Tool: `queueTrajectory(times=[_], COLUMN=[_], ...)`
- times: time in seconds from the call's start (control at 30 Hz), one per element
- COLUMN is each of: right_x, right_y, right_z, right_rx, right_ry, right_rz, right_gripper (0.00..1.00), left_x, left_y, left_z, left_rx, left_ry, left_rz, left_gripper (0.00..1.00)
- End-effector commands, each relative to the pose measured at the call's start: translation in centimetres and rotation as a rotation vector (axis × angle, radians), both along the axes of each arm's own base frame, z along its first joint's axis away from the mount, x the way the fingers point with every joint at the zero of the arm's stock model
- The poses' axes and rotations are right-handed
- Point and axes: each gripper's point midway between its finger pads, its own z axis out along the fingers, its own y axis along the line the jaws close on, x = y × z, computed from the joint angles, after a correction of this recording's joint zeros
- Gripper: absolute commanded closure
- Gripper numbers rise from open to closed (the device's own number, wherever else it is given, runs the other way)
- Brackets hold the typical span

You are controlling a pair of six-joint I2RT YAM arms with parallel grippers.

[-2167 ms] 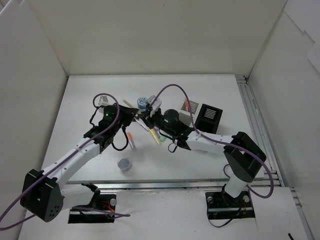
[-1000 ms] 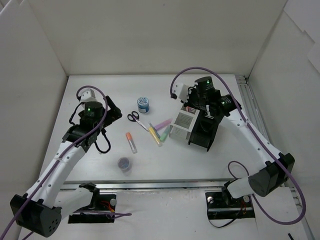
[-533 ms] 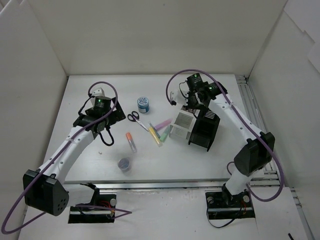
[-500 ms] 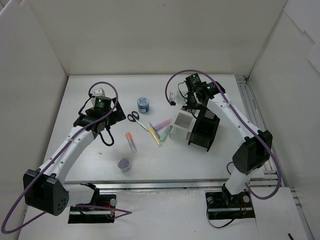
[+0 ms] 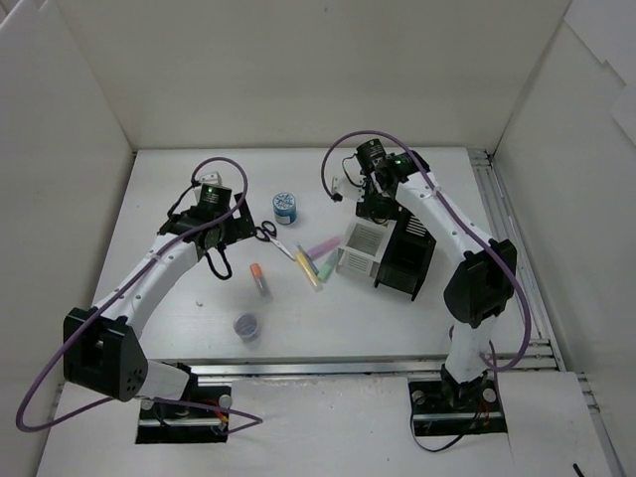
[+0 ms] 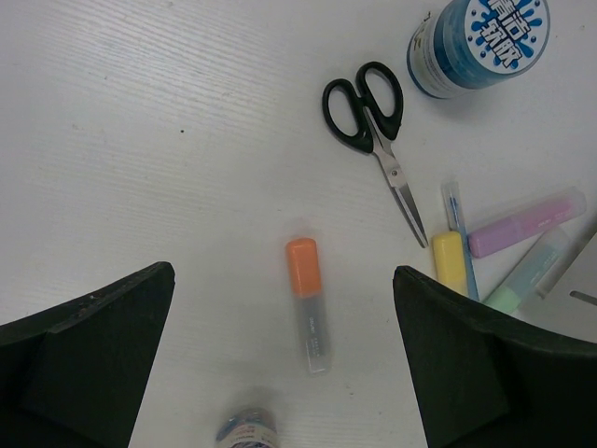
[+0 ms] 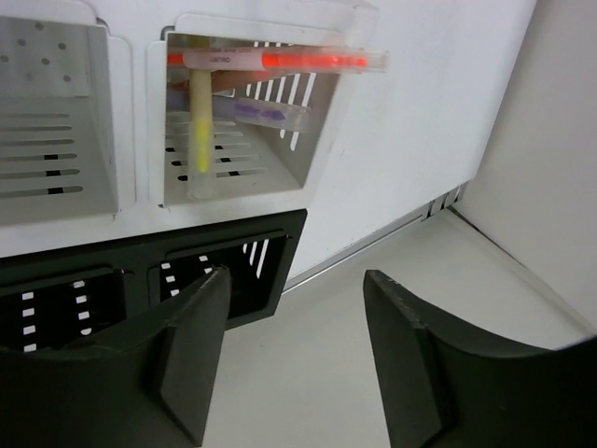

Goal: Sort the stationery into containers
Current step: Place the pen in the storage box, then pick up the pen from the center of the board.

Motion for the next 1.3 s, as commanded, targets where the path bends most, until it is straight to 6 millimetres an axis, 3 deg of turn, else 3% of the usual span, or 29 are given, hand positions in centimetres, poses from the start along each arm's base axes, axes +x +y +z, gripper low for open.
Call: queueTrajectory(times=[0.0, 0.1, 0.13, 0.27, 0.3, 0.4, 0.5, 0.6, 0.7, 0.9, 1.13, 1.27], right_x=[-0.1, -1.0, -1.7, -3.0, -3.0, -2.9, -3.1, -4.1, -5.9, -7.2, -7.3, -7.2], right_y=[-0.3, 0.5, 1.0, 1.4, 1.2, 0.6, -0.5, -2.6, -5.2, -6.8, -7.5, -7.3], right_z=[3.1, 5.3, 6.3, 9.0, 10.2, 11.5, 14.6, 15.8, 15.2, 14.4, 13.7, 13.1], right_rx=[0.023, 0.118, 0.176, 0.340, 0.389, 0.489, 0.693, 0.862, 0.968, 1.049, 1.050, 1.041], right_ry=[-0.066, -0.104, -0.116, -0.235, -0.327, -0.466, -0.656, -0.803, -0.916, -0.966, -0.988, -0.977], right_rz=[-0.048, -0.051, -0.037, -0.086, -0.094, -0.176, -0.328, -0.510, -0.679, -0.799, -0.860, -0.863], right_gripper=[0.43, 0.24, 0.02, 0.02, 0.02, 0.02, 0.02, 0.02, 0.02, 0.02, 0.02, 0.02], left_x=[1.6, 2.3, 2.6, 3.7, 3.9, 4.6, 5.4, 6.3, 6.8, 7.6, 8.4, 8.6], left_y=[-0.8, -2.6, -3.9, -7.5, -9.6, -11.7, -14.1, -15.6, -16.3, -15.9, -16.1, -16.8], left_z=[2.3, 2.0, 1.6, 0.5, 0.0, -0.5, -1.3, -2.5, -3.6, -5.3, -7.5, -8.4], left_rx=[-0.019, -0.046, -0.062, -0.092, -0.118, -0.129, -0.151, -0.203, -0.243, -0.205, -0.198, -0.195], left_ry=[-0.060, -0.052, -0.035, 0.010, 0.042, 0.071, 0.100, 0.124, 0.146, 0.136, 0.147, 0.154], left_rz=[-0.050, -0.110, -0.144, -0.191, -0.238, -0.237, -0.214, -0.169, -0.127, -0.014, 0.056, 0.056], left_gripper=[0.00, 0.00, 0.00, 0.00, 0.00, 0.00, 0.00, 0.01, 0.04, 0.17, 0.43, 0.50])
